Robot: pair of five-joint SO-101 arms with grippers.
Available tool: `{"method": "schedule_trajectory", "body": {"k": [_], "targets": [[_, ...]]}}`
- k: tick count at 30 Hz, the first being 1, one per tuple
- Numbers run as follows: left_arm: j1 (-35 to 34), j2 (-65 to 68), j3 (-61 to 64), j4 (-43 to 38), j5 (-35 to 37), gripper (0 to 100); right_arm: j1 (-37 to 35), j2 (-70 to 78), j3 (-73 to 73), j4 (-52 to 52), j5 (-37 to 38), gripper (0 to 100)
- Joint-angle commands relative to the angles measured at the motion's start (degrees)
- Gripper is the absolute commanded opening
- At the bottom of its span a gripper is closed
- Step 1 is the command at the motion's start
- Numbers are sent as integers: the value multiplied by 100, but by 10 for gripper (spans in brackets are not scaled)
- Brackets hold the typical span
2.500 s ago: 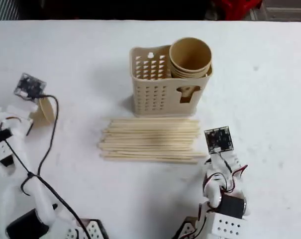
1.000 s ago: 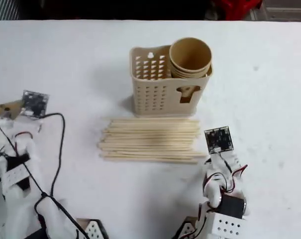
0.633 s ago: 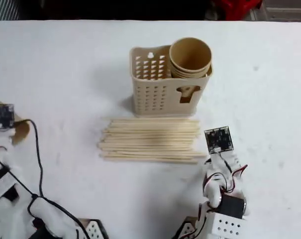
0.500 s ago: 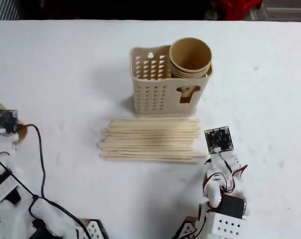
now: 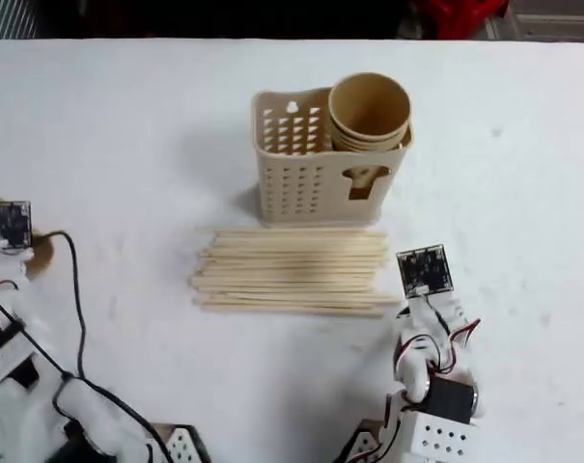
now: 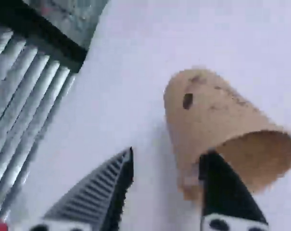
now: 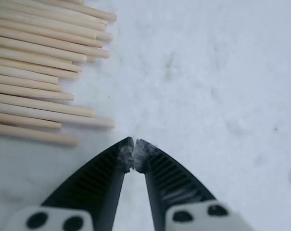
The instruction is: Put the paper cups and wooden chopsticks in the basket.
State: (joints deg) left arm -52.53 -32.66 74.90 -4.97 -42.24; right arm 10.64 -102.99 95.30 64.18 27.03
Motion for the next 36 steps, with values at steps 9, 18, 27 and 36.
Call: {"method": "schedule_trajectory", "body": {"k": [9,18,27,36], "targets": [[215,3521,-2760,-167,97,199,-40,-22,-18,-92,53,18],[321,3495,-3499,844,853,24,-40,-22,-18,-101,53,18],[1534,2018,-5723,5310,1811,20,-40,-22,-26,-92,62,18],[4418,1007,-8642,8343,3042,20,-40,-22,-26,-92,62,18]]}}
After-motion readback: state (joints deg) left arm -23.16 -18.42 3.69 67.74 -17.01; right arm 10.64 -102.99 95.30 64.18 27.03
